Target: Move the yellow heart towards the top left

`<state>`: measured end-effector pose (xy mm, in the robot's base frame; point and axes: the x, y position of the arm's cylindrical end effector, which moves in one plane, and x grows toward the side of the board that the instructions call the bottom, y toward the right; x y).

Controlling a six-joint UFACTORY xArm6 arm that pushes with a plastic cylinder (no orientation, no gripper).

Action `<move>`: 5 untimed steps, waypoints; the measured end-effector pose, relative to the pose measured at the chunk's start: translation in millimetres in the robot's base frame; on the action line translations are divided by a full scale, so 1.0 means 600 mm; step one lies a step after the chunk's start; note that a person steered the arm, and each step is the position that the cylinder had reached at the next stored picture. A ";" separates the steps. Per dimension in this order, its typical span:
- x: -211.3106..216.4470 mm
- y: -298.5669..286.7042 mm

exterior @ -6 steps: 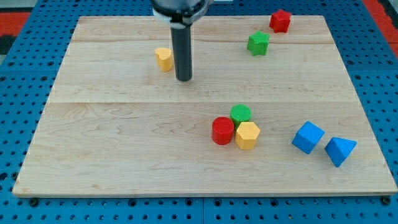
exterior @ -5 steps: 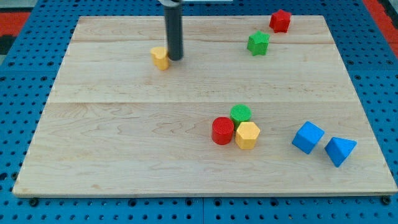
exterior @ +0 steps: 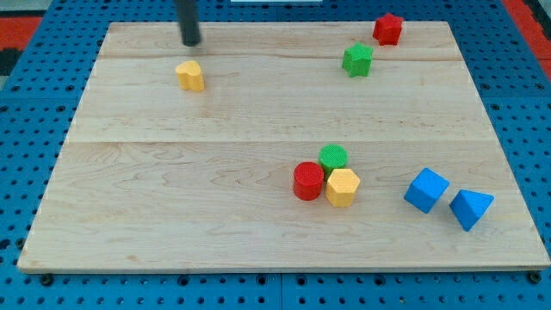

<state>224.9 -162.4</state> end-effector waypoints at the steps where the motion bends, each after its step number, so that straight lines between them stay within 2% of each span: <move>1: 0.016 0.173; 2: 0.113 0.155; 3: 0.124 0.051; 4: 0.190 0.120; 5: 0.232 0.057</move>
